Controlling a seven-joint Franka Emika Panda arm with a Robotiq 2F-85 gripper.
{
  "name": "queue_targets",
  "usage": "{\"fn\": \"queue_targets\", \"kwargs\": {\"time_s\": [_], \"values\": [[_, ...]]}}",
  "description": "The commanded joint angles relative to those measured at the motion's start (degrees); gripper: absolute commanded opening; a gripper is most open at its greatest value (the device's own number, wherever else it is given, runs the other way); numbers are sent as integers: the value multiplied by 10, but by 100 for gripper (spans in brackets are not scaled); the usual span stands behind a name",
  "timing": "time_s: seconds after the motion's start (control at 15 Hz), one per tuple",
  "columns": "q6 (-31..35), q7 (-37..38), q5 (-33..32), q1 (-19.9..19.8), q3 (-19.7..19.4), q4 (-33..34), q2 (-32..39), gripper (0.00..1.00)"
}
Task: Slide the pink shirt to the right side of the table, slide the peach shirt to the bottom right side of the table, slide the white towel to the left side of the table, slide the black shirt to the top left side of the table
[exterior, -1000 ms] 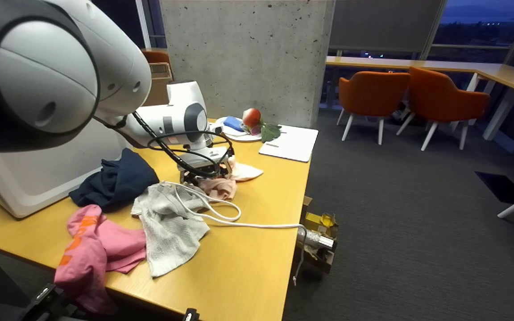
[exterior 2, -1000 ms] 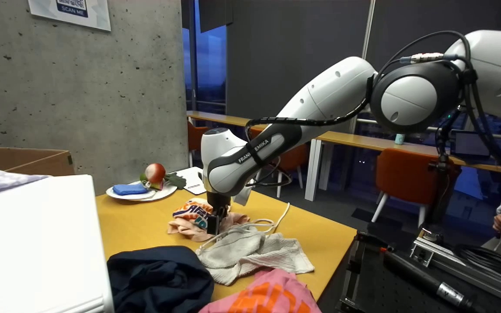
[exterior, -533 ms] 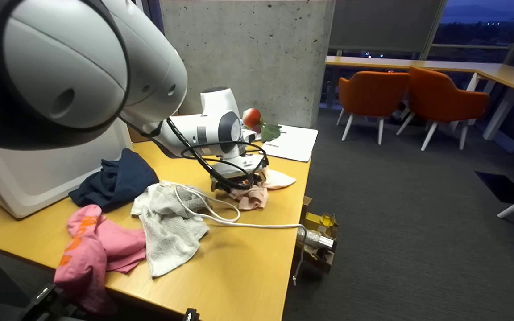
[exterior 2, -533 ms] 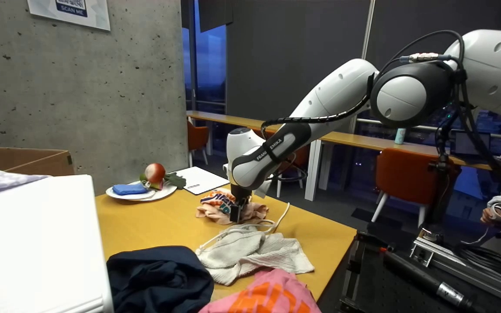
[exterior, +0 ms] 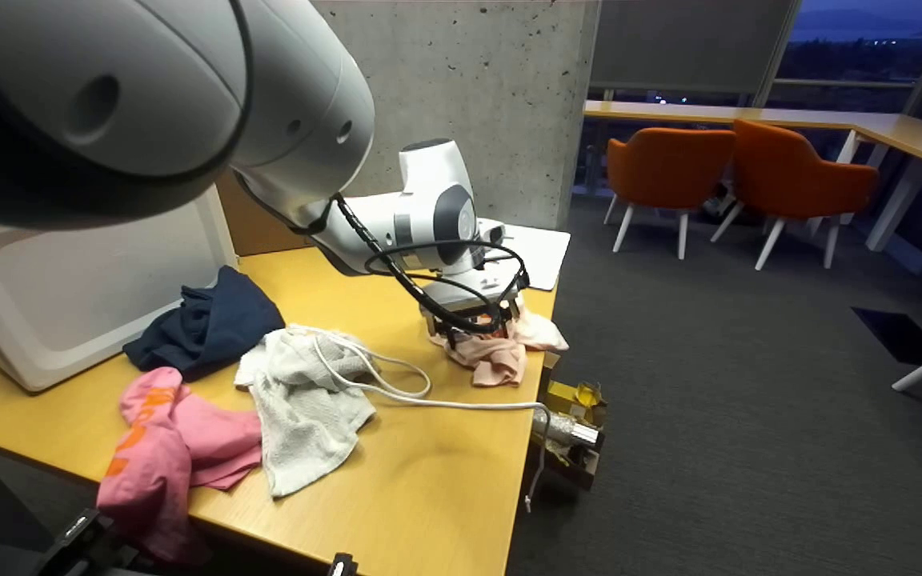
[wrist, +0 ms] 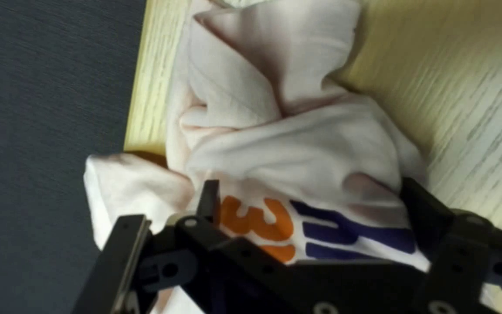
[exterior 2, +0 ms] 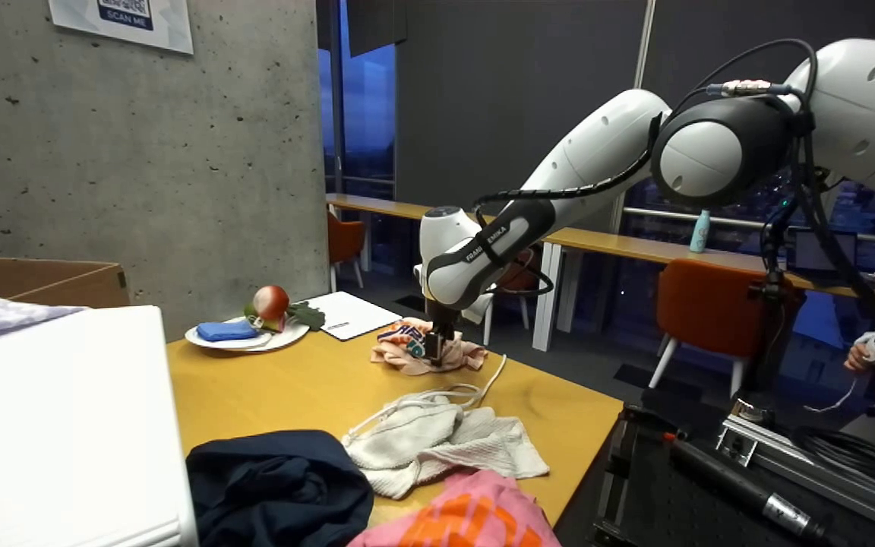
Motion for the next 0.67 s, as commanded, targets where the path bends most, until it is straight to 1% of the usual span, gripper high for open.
{"fn": "queue_targets", "kwargs": {"time_s": [0.0,0.07,0.2,0.27,0.4,0.6], "values": [[5,11,-17,5,-11,-46,-71,100],[2,8,-14,3,-8,-49,-87,100],[-10,-12,2,-1,19,-83,-143,100],[-19,-25,11,-4,37,-104,-172,100],[-33,-66,38,-15,87,-156,-229,100],[-56,-106,88,-23,141,-239,-313,100]]}}
